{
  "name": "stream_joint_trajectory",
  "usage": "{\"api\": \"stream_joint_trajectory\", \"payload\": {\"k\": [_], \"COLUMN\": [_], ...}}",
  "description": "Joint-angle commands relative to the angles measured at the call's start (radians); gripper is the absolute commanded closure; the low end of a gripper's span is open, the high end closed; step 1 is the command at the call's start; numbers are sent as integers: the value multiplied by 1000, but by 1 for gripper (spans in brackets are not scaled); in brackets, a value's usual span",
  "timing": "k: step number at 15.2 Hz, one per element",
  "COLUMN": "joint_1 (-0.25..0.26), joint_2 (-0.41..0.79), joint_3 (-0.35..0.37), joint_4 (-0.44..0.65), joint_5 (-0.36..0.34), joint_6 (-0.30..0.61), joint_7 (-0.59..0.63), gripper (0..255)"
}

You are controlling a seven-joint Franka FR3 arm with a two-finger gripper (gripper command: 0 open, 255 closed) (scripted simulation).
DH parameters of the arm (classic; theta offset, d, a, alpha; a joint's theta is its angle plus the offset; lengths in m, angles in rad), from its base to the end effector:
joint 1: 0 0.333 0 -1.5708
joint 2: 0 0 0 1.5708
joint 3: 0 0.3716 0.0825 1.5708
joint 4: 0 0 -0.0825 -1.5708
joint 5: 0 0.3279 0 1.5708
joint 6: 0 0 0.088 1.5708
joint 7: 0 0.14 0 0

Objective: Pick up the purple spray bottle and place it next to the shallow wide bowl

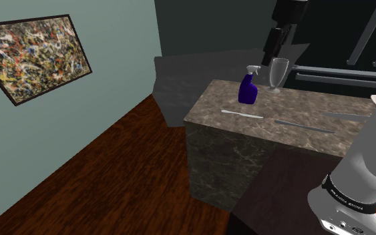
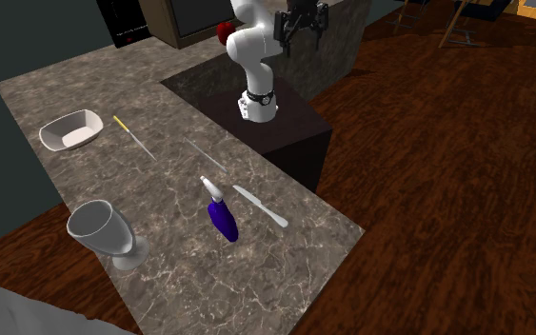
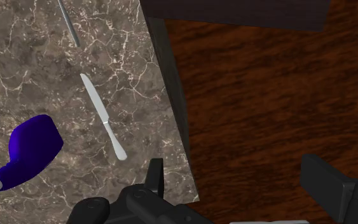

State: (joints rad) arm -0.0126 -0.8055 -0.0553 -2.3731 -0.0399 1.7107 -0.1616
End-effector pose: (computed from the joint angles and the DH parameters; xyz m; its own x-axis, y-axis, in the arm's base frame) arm 0.2230 -0.0274 0.6070 0.9839 0.1109 0.1400 0.1087 -0.9938 0.0228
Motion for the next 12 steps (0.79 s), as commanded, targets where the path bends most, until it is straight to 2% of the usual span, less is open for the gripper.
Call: {"api": "stream_joint_trajectory", "payload": {"k": [1,6,12], "joint_1": [0,-20,-31], "joint_2": [0,12,93], "joint_3": [0,-122,-283], "joint_4": [0,-85,-132], "joint_5": [0,-49,-91], "joint_6": [0,129,293], "joint_7": [0,-142,-319], "gripper": [0,0,0]}}
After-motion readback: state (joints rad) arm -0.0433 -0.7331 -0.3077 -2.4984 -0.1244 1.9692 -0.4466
